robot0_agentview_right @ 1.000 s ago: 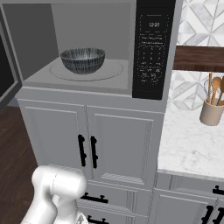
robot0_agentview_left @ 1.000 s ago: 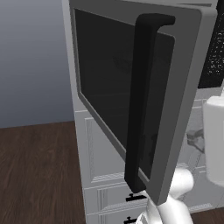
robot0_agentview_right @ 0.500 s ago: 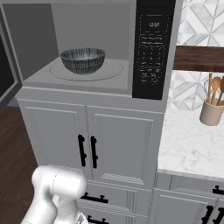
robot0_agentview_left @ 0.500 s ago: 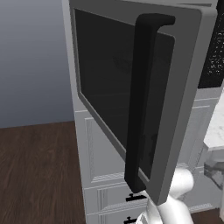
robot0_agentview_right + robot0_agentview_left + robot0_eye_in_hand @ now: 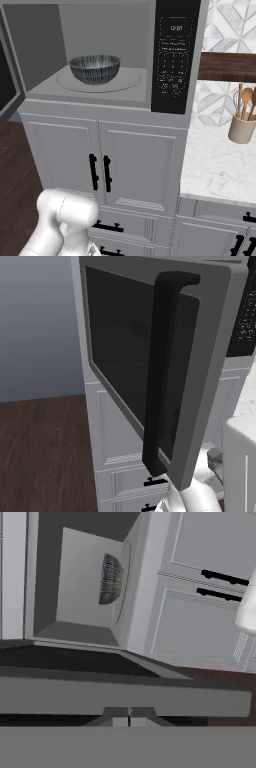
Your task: Open the microwave, place the bowl with waffle inside the microwave, then close the microwave door and turn it on.
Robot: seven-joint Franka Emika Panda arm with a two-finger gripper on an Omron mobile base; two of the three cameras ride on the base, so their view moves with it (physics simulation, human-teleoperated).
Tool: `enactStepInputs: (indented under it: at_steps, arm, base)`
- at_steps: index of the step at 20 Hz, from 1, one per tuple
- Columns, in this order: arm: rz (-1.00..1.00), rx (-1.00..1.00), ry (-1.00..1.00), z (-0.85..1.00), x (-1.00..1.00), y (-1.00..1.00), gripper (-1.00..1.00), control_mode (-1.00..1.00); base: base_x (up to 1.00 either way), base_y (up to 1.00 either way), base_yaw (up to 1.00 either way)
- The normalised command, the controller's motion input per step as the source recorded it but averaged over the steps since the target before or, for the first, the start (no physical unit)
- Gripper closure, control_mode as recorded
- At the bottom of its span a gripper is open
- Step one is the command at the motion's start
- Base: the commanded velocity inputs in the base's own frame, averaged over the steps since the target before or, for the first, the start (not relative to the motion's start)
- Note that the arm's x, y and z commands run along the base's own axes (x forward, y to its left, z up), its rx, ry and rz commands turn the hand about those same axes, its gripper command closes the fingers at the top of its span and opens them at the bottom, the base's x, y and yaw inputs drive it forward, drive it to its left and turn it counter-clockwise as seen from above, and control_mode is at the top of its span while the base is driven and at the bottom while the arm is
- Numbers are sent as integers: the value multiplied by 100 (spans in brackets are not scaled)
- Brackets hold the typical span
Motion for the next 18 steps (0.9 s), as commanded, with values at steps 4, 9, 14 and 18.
enactStepInputs:
  at_steps: [4,9,14,18]
  arm:
    - [-19,-9,3,-34,97,74,100,-100]
    - [-21,-21,1,-51,89,72,100,-100]
    - [-9,-19,0,-45,13,35,100,-100]
    - [-3,-14,0,-28,-11,26,100,-100]
  base:
    - [0,0,0]
    - [0,0,0]
    - [0,0,0]
    - [0,0,0]
